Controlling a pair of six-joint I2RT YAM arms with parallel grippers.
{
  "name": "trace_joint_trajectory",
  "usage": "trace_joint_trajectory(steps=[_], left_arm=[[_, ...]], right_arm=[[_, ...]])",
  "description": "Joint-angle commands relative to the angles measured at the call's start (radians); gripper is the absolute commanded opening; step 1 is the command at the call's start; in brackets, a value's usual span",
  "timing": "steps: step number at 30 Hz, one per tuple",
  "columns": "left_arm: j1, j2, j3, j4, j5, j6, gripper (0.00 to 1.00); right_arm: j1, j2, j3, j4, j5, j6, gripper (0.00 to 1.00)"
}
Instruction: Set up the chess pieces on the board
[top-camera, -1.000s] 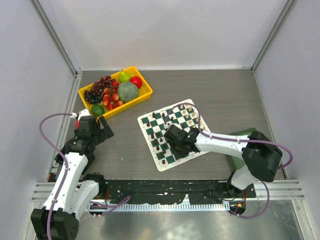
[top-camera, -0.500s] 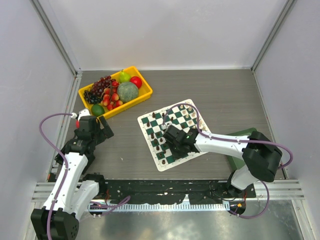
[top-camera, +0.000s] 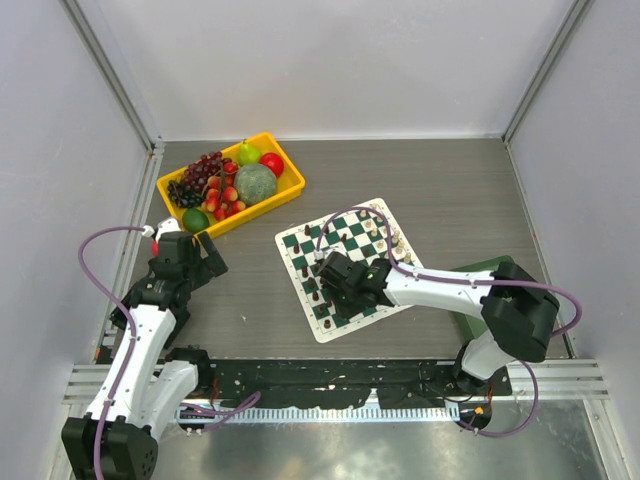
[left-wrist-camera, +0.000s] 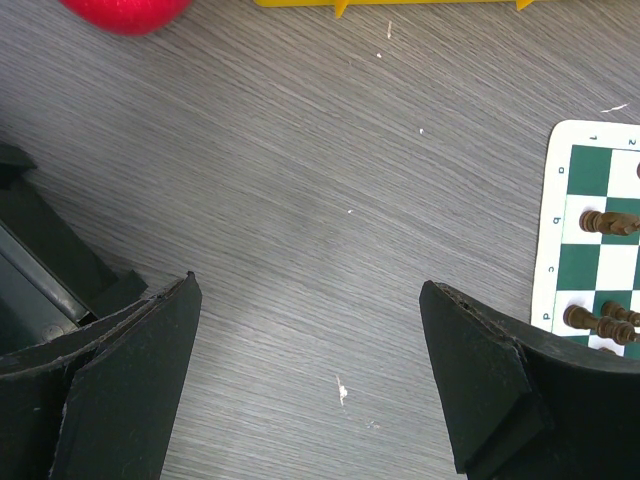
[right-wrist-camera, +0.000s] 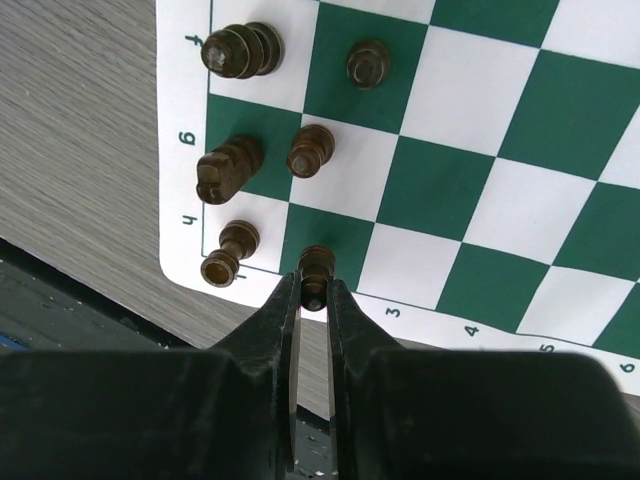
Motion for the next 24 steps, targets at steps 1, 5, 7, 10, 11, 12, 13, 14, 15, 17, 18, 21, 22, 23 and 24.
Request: trace_joint_trajectory(steps=[1,5,7,10,11,12,13,14,15,17,18,21,22,23,24], left_arm=[[0.005,-0.004,0.001,0.031,-0.001,0.000,0.99],[0.005,-0.001,0.004,0.032,0.001,0.000,0.99],[0.005,-0.001,0.002,0.034,0.001,0.000,0.99],[0.005,-0.001,0.002,0.034,0.001,0.000,0.99],[0.005,-0.001,0.002,0.034,0.001,-0.001,0.99],[0.005,0.001,0.001,0.035,0.001,-0.001,0.99],[0.005,-0.001,0.001,0.035,0.003,-0.001,0.99],[0.005,0.002,0.002,0.037,0.003,0.000,0.99],[0.005,0.003,0.002,0.038,0.003,-0.001,0.99],[0.005,0.003,0.005,0.037,0.003,0.000,0.99],[0.004,0.003,0.004,0.035,0.003,0.000,0.99],[0.005,0.003,0.004,0.035,0.003,0.002,0.99],[0.005,0.003,0.004,0.035,0.004,0.002,0.99],[0.005,0.003,0.004,0.035,0.001,0.002,0.99],[0.005,0.001,0.005,0.037,0.001,0.000,0.99]], right_arm=[[0.007,0.018,0.031,0.034,-0.013,-0.010,0.11],[0.011,0.036,0.031,0.036,-0.011,-0.008,0.11],[0.013,0.041,0.029,0.036,-0.013,-0.010,0.12],[0.016,0.036,0.029,0.036,-0.011,-0.016,0.23],[0.016,0.033,0.034,0.031,-0.008,-0.017,0.26],[0.016,0.032,0.039,0.025,-0.007,-0.019,0.29],[0.016,0.024,0.045,0.022,-0.005,-0.019,0.30],[0.016,0.018,0.048,0.020,-0.004,-0.020,0.33],[0.016,0.006,0.058,0.019,-0.004,-0.022,0.35],[0.015,-0.010,0.080,0.011,0.009,-0.026,0.41],[0.016,-0.019,0.088,0.002,0.015,-0.031,0.41],[0.011,-0.027,0.120,-0.007,0.038,-0.037,0.45],[0.010,-0.025,0.129,-0.006,0.042,-0.036,0.47],[0.002,-0.022,0.134,-0.006,0.045,-0.037,0.47],[-0.002,-0.011,0.143,-0.007,0.053,-0.037,0.47]])
